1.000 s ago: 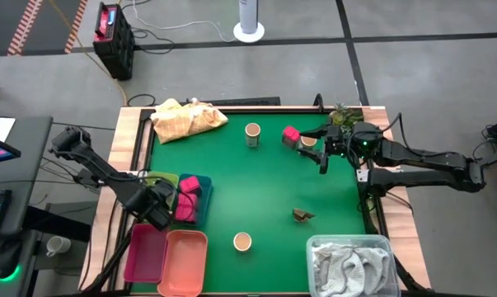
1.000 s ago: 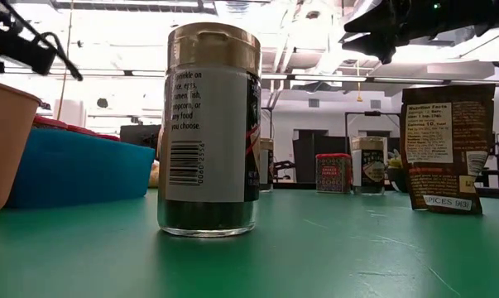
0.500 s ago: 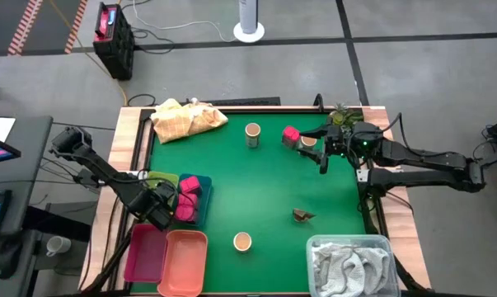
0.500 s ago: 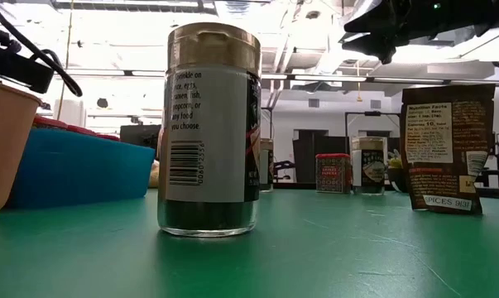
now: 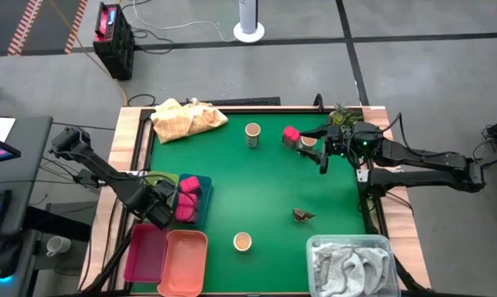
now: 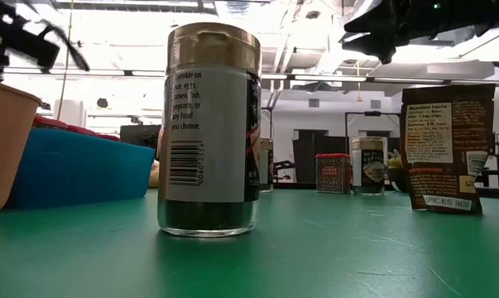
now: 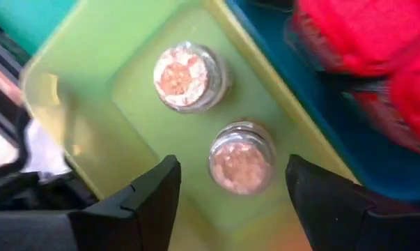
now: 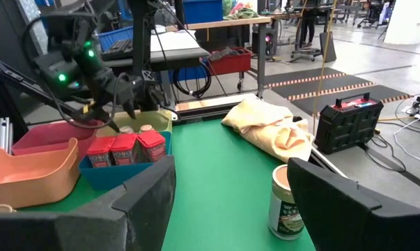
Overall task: Sort spices by type
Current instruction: Put the gold seasoning bottle into the red bin
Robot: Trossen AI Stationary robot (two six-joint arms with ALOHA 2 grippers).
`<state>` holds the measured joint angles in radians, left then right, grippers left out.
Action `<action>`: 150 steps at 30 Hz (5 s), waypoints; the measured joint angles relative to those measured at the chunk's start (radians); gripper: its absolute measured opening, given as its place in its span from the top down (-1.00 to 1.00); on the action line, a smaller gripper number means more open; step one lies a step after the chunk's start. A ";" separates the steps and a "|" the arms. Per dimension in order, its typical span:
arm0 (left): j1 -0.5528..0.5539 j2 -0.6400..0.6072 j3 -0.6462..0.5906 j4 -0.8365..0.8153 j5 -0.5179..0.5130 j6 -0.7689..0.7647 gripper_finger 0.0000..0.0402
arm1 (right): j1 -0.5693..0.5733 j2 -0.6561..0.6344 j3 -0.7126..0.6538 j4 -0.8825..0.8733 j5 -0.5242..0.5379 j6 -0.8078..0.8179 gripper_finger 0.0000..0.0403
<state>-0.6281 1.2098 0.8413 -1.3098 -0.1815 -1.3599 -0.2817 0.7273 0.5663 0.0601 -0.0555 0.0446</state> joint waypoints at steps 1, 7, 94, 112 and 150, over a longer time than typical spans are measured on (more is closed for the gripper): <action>0.005 0.000 0.024 -0.016 0.000 0.013 -0.24 | 0.000 0.000 0.000 0.000 0.000 0.000 -0.50; 0.057 0.000 0.159 -0.081 -0.052 0.051 -0.24 | 0.000 0.000 0.000 0.000 0.000 0.000 -0.50; 0.201 0.739 0.885 0.405 0.166 1.127 -0.33 | -0.039 0.000 0.000 -0.024 0.005 -0.018 -0.50; -0.087 0.532 0.955 -0.001 -0.010 0.526 -0.33 | -0.025 0.000 0.000 -0.020 0.001 -0.011 -0.50; -0.405 0.172 0.141 0.106 0.113 -0.372 -0.52 | -0.027 0.000 0.000 0.024 0.006 -0.022 -0.50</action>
<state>-1.0332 1.3819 0.9822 -1.2041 -0.0690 -1.7314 -0.3092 0.7273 0.5663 0.0845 -0.0494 0.0223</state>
